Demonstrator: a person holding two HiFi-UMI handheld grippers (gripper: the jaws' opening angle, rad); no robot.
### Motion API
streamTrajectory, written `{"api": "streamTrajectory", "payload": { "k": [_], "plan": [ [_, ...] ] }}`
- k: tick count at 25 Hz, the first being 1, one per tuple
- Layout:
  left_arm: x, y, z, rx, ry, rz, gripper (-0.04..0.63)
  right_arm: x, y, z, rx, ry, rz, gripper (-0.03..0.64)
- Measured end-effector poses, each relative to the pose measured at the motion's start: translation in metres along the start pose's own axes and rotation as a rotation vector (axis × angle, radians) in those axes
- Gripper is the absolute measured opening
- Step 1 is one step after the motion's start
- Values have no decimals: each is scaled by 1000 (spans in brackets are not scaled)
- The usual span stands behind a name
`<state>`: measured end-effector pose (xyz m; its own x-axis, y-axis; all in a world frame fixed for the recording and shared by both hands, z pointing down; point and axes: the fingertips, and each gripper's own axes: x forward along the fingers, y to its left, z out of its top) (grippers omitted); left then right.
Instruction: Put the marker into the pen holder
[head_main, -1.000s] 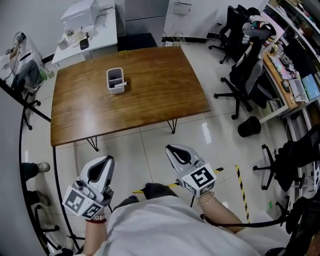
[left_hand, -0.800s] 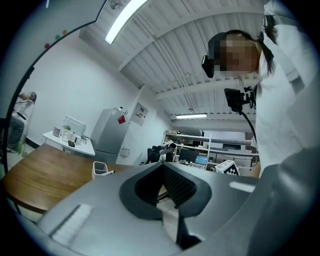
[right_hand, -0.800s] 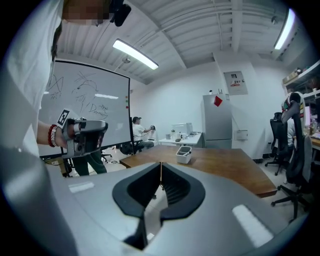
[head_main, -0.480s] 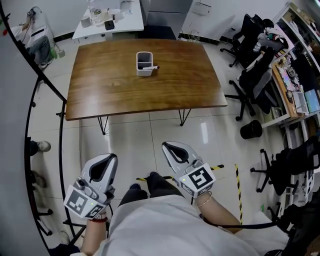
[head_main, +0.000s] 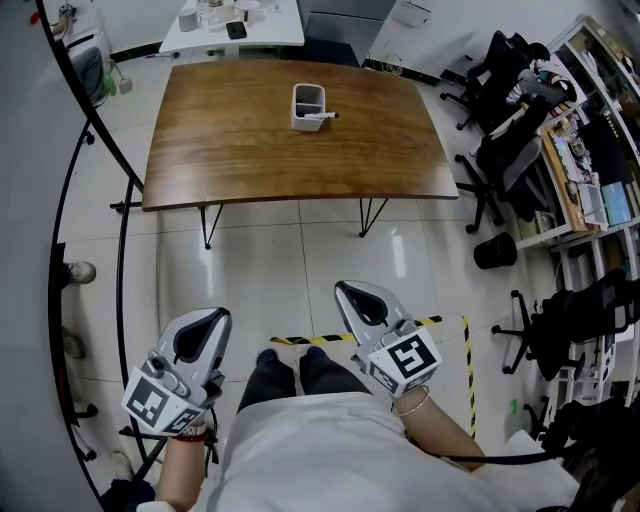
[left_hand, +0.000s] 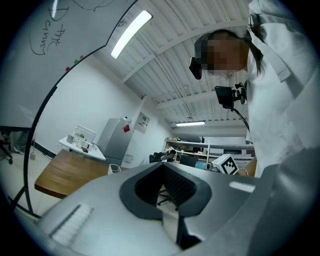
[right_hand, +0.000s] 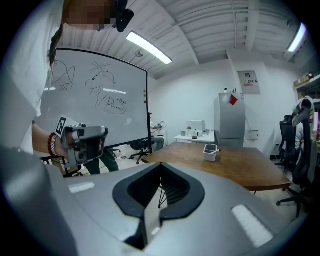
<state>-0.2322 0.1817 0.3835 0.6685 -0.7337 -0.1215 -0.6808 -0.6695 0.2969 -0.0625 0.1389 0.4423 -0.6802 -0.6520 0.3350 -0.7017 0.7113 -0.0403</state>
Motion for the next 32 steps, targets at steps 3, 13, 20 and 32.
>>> {"api": "streamTrajectory", "payload": {
  "k": [3, 13, 20, 32],
  "plan": [
    [6, -12, -2, 10, -11, -30, -3, -10, -2, -4, 10, 6, -14, -8],
    [45, -94, -28, 18, 18, -92, -3, -90, -32, -31, 48, -46, -53, -8],
    [81, -181, -69, -70, 28, 7, -3, -160, -55, -29, 49, -135, 1, -8],
    [73, -243, -71, 9, 43, 43, -3, -223, -64, -48, 35, -170, 33, -8]
  ]
}}
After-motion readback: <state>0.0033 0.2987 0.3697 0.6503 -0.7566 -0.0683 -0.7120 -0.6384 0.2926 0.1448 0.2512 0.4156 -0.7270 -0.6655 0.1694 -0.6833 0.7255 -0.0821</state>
